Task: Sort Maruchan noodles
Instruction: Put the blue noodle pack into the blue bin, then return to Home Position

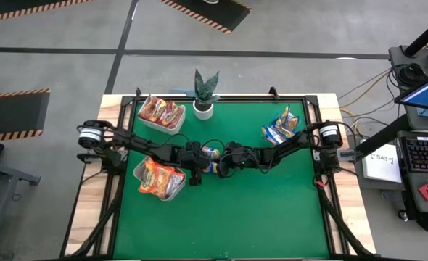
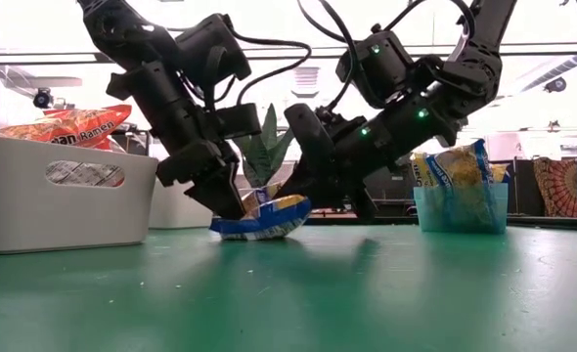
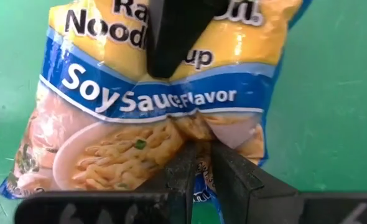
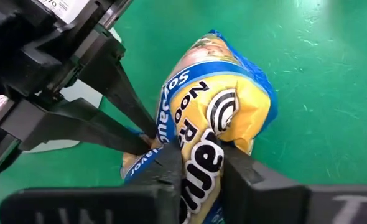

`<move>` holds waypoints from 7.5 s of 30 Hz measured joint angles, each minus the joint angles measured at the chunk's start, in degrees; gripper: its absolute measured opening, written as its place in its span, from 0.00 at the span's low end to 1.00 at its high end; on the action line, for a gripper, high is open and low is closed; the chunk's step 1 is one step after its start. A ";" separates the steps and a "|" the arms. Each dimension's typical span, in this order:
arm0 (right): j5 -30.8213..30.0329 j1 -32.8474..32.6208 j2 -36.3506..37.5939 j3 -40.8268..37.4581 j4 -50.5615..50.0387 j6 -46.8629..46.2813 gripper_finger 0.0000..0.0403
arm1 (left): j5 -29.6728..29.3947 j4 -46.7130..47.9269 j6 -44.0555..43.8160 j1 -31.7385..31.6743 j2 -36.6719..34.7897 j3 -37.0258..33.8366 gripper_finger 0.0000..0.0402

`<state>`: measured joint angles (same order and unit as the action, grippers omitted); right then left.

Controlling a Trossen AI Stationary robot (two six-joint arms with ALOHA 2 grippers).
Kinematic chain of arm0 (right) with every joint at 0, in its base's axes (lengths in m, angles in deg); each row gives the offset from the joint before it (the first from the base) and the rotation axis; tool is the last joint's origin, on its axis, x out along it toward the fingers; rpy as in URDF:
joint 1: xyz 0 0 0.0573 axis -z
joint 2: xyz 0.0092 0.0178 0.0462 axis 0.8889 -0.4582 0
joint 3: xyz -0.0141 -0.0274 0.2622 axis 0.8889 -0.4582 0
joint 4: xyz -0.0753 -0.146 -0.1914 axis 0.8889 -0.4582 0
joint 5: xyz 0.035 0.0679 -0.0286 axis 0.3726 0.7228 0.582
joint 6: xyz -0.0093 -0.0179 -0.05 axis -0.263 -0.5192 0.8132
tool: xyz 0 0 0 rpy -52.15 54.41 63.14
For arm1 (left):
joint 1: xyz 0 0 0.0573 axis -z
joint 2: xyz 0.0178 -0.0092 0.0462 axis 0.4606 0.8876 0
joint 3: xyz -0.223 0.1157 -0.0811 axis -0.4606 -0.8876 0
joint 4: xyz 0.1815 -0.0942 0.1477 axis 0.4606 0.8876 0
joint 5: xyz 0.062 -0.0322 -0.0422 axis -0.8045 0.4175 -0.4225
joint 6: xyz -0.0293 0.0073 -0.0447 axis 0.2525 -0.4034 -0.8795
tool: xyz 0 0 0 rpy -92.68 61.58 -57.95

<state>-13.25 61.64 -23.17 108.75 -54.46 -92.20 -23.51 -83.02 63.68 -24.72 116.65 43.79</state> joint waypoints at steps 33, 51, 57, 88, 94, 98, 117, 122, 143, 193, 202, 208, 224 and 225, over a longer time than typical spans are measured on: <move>-15.24 -0.01 35.32 -0.24 -30.37 21.06 0.09 | 0.05 2.50 7.28 3.77 -32.88 0.02 0.09; -41.05 1.70 52.58 1.52 -86.36 3.31 0.09 | 0.04 1.37 8.61 3.86 -30.14 -0.15 0.09; -41.07 3.20 48.34 -1.76 -85.78 3.25 0.09 | 0.04 1.28 8.61 3.86 -29.71 -0.15 0.09; -36.57 3.40 30.37 -2.97 -86.25 2.82 0.41 | 0.04 1.18 8.39 3.86 -29.69 -0.15 0.09; -33.81 3.40 33.84 -2.36 -86.53 2.65 0.48 | 0.04 1.26 8.37 3.86 -29.69 -0.15 0.09; -32.67 3.40 36.38 -1.09 -87.33 1.57 0.49 | 0.04 1.26 8.37 3.86 -29.69 -0.15 0.09; -39.67 14.19 40.07 5.49 -84.99 5.41 0.22 | 0.02 1.00 8.35 3.86 -29.56 -0.15 0.09; -36.37 19.10 37.41 4.32 -78.93 10.19 0.04 | 0.02 1.04 8.35 3.86 -29.56 -0.15 0.09; -34.73 17.65 34.16 0.15 -77.38 8.35 0.03 | -1.23 6.36 11.36 3.85 -41.78 -7.26 0.09; 1.18 9.80 106.00 -46.93 -33.00 49.55 0.03 | -15.64 -4.70 1.50 1.44 -98.81 -42.79 0.09; -0.09 12.38 105.42 -46.95 -32.21 47.64 0.03 | -12.98 -11.60 -4.80 1.37 -98.45 -47.40 0.09; -2.57 12.38 104.39 -46.97 -32.21 44.86 0.03 | -14.63 -10.44 -1.03 1.37 -98.06 -47.39 0.09; -4.98 12.38 104.06 -46.99 -32.06 45.72 0.03 | -15.34 -10.11 -0.90 1.37 -97.21 -47.39 0.09; -4.98 12.38 104.06 -46.99 -32.06 45.72 0.03 | -15.34 -10.09 -0.90 1.37 -97.18 -47.39 0.09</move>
<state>-18.24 74.02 80.89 61.76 -86.52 -46.49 -38.85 -93.11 62.78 -23.35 19.47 -3.59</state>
